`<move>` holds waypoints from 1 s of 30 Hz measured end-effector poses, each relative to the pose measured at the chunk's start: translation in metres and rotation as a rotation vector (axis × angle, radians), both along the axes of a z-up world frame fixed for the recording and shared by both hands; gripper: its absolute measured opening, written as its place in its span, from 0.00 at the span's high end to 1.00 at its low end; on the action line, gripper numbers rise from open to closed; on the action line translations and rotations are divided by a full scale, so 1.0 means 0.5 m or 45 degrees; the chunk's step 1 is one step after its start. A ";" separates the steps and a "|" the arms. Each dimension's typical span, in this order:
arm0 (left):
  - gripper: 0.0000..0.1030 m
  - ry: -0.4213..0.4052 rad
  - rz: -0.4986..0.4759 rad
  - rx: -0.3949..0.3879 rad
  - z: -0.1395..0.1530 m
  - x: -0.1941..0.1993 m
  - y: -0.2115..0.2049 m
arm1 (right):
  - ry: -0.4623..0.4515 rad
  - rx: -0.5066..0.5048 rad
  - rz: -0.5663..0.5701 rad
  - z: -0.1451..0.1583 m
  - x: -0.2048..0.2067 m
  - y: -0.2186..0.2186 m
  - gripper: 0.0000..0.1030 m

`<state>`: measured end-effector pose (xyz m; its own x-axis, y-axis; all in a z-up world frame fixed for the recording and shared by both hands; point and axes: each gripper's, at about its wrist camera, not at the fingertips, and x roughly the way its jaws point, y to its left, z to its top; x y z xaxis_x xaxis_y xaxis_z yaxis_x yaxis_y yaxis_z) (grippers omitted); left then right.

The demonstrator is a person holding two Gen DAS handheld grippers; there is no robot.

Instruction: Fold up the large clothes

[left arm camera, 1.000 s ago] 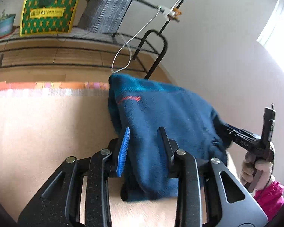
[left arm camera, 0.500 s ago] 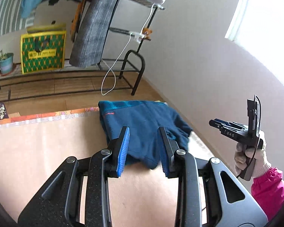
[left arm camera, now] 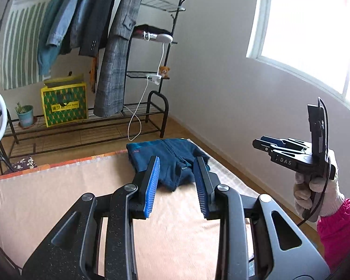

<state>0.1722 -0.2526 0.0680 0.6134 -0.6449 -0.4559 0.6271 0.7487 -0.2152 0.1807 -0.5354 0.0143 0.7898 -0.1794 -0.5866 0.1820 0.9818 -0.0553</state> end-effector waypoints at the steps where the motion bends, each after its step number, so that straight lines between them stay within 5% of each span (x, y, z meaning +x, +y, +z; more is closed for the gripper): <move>1: 0.69 0.000 -0.002 -0.003 0.003 -0.014 0.010 | -0.013 0.001 0.000 0.008 -0.020 0.016 0.72; 10: 0.43 -0.055 -0.019 -0.021 0.001 -0.135 0.128 | -0.105 0.003 -0.046 0.042 -0.152 0.144 0.62; 13: 0.33 -0.060 -0.017 -0.025 -0.008 -0.161 0.161 | -0.145 0.019 -0.066 0.039 -0.178 0.182 0.48; 19: 0.20 -0.102 0.041 -0.005 -0.035 -0.188 0.214 | -0.197 0.008 -0.091 0.021 -0.217 0.245 0.42; 23: 0.04 -0.140 0.083 0.013 -0.058 -0.194 0.232 | -0.231 -0.056 -0.105 0.004 -0.218 0.283 0.28; 30: 0.01 -0.124 0.101 0.079 -0.105 -0.179 0.235 | -0.247 -0.081 -0.107 -0.034 -0.216 0.320 0.21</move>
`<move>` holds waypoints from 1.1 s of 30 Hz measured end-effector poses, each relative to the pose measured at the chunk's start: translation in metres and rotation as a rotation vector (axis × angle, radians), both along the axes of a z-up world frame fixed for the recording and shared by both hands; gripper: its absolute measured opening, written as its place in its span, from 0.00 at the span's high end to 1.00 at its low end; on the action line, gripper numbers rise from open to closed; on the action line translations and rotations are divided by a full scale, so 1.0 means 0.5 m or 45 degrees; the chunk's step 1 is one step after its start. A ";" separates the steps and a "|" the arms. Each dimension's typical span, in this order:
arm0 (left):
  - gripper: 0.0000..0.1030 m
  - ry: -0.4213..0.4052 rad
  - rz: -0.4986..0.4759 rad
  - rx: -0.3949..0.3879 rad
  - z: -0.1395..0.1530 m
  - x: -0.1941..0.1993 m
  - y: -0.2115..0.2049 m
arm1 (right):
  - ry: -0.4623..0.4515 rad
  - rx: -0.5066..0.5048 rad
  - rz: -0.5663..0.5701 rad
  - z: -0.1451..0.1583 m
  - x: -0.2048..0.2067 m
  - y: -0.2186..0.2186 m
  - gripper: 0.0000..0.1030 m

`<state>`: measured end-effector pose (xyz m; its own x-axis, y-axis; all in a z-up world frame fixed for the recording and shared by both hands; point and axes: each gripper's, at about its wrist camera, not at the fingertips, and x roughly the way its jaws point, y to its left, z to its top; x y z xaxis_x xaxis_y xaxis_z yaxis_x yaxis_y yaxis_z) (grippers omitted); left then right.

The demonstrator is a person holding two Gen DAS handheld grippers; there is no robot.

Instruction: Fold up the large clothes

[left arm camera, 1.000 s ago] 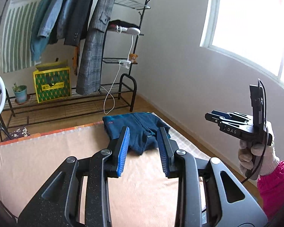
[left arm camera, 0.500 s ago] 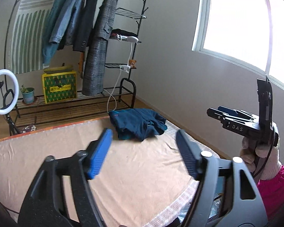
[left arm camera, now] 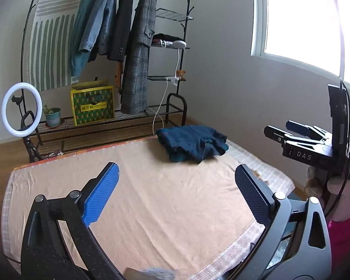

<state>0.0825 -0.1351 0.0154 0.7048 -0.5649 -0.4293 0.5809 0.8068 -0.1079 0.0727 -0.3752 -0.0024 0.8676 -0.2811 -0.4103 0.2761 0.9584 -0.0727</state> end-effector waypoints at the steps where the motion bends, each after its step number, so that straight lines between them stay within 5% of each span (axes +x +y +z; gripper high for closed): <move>1: 0.01 -0.002 0.001 0.005 -0.005 0.002 0.000 | 0.006 0.001 -0.001 -0.006 0.003 0.001 0.21; 16: 0.00 -0.020 0.059 0.160 -0.070 0.007 -0.021 | 0.080 0.031 0.005 -0.074 0.031 0.009 0.20; 33: 0.00 -0.011 0.065 0.168 -0.074 0.006 -0.015 | 0.088 0.039 -0.003 -0.079 0.029 0.007 0.20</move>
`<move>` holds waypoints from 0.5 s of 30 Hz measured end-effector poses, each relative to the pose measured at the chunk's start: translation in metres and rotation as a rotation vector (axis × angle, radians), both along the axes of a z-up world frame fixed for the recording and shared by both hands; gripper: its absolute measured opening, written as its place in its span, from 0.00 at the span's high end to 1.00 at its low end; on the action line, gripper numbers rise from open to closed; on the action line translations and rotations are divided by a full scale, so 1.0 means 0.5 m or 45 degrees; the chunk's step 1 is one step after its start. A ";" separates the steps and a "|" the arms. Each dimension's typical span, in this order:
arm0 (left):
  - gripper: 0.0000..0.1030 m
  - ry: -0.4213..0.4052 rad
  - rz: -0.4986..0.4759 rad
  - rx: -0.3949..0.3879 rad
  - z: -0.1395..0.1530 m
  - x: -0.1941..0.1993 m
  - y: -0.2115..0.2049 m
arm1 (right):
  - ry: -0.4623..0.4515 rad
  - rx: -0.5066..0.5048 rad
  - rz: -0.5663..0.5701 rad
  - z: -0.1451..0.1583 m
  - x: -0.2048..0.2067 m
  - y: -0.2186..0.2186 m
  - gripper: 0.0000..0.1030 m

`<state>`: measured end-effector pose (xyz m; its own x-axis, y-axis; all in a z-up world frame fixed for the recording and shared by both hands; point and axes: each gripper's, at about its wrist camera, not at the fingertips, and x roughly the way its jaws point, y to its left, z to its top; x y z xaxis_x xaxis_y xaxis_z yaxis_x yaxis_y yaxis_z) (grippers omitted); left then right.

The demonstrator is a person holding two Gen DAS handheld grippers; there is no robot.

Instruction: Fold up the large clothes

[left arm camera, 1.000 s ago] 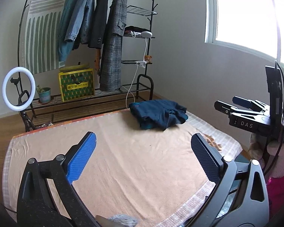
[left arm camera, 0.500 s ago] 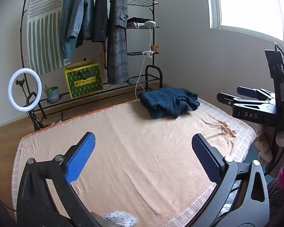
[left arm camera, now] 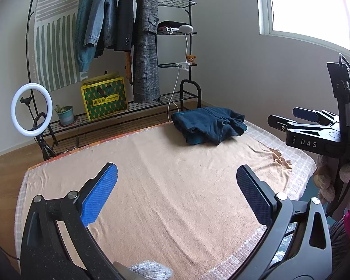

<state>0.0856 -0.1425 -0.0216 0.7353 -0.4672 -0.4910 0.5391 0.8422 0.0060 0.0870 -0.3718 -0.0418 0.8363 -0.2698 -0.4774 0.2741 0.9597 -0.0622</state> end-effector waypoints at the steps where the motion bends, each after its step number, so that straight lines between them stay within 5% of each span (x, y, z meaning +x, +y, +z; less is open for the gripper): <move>1: 0.00 -0.001 -0.001 0.000 0.000 0.000 0.000 | 0.000 0.000 -0.001 0.000 -0.001 -0.001 0.20; 15: 0.00 -0.012 -0.010 0.000 0.010 -0.002 0.000 | 0.000 0.000 0.005 0.000 0.003 -0.004 0.19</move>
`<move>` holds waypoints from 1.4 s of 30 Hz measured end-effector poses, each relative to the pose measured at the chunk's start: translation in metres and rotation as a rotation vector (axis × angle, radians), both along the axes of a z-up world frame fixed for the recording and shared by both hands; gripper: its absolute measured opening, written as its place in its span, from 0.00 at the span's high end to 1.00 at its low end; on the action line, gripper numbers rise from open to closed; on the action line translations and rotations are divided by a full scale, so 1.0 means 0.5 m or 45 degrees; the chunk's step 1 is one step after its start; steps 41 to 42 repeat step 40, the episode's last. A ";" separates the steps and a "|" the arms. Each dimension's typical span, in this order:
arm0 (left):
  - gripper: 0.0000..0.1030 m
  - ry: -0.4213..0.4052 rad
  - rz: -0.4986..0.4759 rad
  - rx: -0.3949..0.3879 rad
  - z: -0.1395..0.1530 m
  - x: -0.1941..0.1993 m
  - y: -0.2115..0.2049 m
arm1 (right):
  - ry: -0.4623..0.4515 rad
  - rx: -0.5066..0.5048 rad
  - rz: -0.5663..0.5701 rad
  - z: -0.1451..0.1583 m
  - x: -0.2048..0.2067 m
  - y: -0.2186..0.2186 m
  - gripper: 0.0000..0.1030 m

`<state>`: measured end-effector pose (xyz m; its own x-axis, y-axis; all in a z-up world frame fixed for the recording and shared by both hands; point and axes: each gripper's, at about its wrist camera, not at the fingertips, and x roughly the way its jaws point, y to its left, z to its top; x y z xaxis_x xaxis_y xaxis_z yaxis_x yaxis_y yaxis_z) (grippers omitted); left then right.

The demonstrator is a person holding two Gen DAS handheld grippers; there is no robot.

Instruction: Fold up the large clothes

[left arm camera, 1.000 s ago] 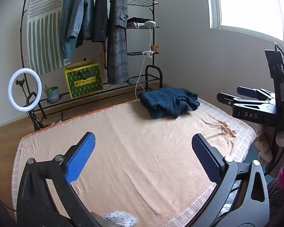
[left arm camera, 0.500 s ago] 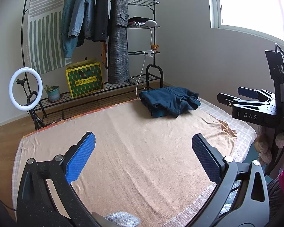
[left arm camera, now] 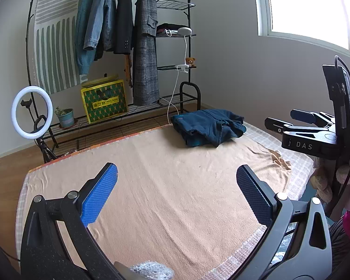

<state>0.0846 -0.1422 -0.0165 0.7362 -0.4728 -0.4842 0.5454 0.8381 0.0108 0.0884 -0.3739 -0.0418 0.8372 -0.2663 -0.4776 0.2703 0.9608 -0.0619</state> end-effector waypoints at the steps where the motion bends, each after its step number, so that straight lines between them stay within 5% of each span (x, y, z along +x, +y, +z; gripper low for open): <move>1: 0.00 0.002 -0.001 0.001 0.001 0.000 0.000 | 0.001 0.001 0.001 0.000 -0.001 -0.001 0.19; 42: 0.00 0.007 0.047 0.019 -0.019 -0.003 0.004 | 0.039 -0.029 0.029 -0.016 0.013 -0.015 0.19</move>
